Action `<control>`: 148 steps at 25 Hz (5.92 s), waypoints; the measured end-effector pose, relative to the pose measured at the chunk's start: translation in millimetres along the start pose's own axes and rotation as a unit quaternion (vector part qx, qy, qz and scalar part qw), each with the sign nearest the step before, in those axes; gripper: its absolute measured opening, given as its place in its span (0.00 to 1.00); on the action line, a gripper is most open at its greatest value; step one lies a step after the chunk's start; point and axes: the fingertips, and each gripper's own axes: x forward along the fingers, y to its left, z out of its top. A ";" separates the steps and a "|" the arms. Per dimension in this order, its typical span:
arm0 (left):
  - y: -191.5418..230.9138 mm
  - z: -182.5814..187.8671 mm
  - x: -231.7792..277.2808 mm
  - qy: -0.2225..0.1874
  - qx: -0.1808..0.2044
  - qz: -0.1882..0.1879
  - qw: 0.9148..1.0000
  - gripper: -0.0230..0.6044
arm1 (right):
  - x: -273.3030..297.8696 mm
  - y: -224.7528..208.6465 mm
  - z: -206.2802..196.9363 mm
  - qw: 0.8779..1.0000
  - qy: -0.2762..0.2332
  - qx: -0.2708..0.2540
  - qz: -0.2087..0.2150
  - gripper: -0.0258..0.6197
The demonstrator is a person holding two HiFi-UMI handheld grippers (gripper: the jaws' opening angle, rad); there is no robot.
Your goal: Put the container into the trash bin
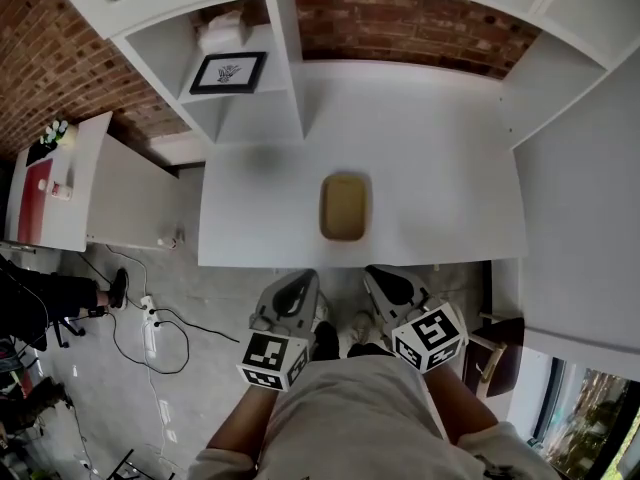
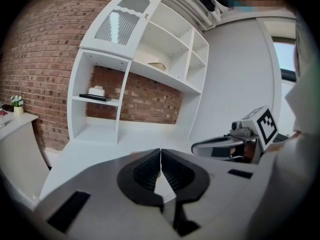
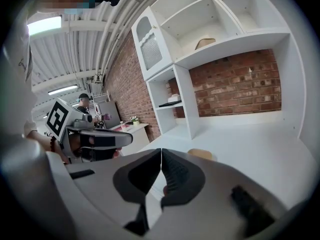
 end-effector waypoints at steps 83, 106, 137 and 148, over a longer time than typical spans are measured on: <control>91.6 -99.0 103.1 0.136 -0.051 -0.051 0.988 0.06 | 151.9 -161.7 -131.9 0.967 0.167 0.117 -0.152 0.16; 84.9 -94.6 86.5 0.126 -0.047 -0.055 0.989 0.06 | 141.0 -145.5 -116.9 0.973 0.142 0.110 -0.144 0.10; 66.7 -67.4 69.5 0.103 -0.002 -0.091 0.991 0.06 | 97.1 -115.0 -79.8 0.976 0.095 0.118 -0.158 0.10; 24.5 -65.9 81.0 0.113 0.029 -0.141 0.983 0.06 | 39.0 -121.7 -93.2 0.966 0.065 0.146 -0.202 0.10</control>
